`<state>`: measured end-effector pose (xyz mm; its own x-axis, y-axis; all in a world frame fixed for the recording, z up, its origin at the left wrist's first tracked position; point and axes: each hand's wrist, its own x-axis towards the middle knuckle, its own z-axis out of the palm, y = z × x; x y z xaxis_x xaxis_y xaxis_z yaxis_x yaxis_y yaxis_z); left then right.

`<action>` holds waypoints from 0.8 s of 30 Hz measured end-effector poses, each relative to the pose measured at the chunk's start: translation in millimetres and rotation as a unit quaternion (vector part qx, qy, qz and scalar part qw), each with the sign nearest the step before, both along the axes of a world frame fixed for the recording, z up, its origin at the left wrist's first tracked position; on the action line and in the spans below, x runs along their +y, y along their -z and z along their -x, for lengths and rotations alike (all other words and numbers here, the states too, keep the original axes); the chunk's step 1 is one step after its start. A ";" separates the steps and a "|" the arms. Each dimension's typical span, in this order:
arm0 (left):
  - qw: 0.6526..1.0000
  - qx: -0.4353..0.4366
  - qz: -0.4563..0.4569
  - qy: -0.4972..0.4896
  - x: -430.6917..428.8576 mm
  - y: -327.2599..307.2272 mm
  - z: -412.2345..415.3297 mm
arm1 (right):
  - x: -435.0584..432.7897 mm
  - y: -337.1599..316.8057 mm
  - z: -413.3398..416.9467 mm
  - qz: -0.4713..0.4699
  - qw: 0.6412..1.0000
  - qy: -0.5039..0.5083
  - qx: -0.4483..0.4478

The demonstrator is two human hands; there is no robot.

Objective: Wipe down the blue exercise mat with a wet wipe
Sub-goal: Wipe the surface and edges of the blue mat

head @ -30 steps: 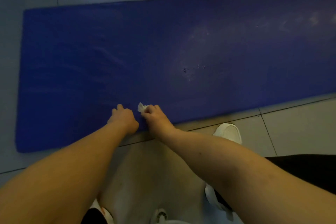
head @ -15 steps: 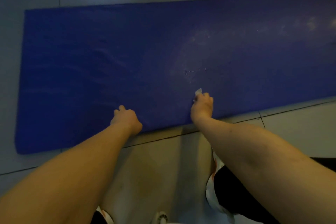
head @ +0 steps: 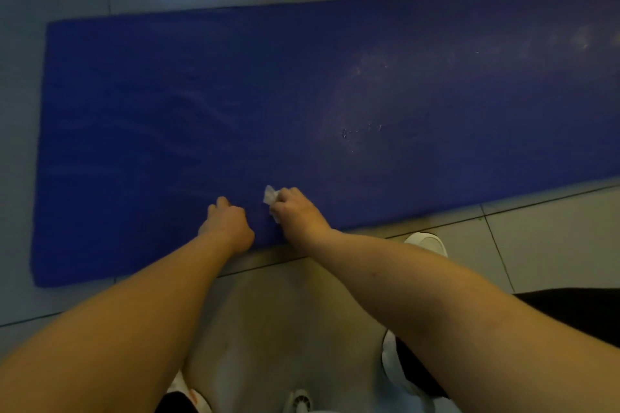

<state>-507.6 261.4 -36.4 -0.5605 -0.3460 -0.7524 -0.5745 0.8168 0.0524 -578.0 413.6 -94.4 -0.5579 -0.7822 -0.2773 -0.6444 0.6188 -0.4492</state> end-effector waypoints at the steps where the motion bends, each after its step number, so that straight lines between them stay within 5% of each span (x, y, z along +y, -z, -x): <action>1: 1.000 0.001 -0.001 -0.001 0.5 -0.1 0.9 | 12.1 -2.4 10.8 -0.007 1.000 0.016 0.019; 5: 1.000 0.001 0.004 -0.015 3.7 -2.2 3.8 | 72.2 -14.1 67.7 -0.117 0.971 0.146 0.146; 8: 1.000 -0.002 0.003 -0.022 5.3 -1.4 5.6 | 108.2 -15.2 101.4 -0.203 0.928 0.277 0.145; 12: 1.000 0.000 0.001 -0.024 4.9 1.3 5.5 | 82.7 -6.8 86.4 -0.142 0.930 0.322 0.106; 16: 1.000 0.005 -0.004 -0.031 2.2 2.2 5.8 | 7.0 -9.6 38.3 -0.051 0.973 0.222 0.036; 21: 0.998 0.041 -0.004 -0.056 -8.8 6.6 4.8 | -55.5 -0.4 -11.1 0.016 0.999 -0.024 -0.014; 24: 0.996 0.061 0.000 -0.068 -19.3 5.0 6.6 | -44.0 2.2 6.7 0.023 0.999 -0.024 -0.004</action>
<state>-514.2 242.1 -41.4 -0.5957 -0.4243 -0.6820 -0.6687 0.7324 0.1284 -584.7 369.5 -96.6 -0.5164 -0.8203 -0.2459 -0.6692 0.5657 -0.4818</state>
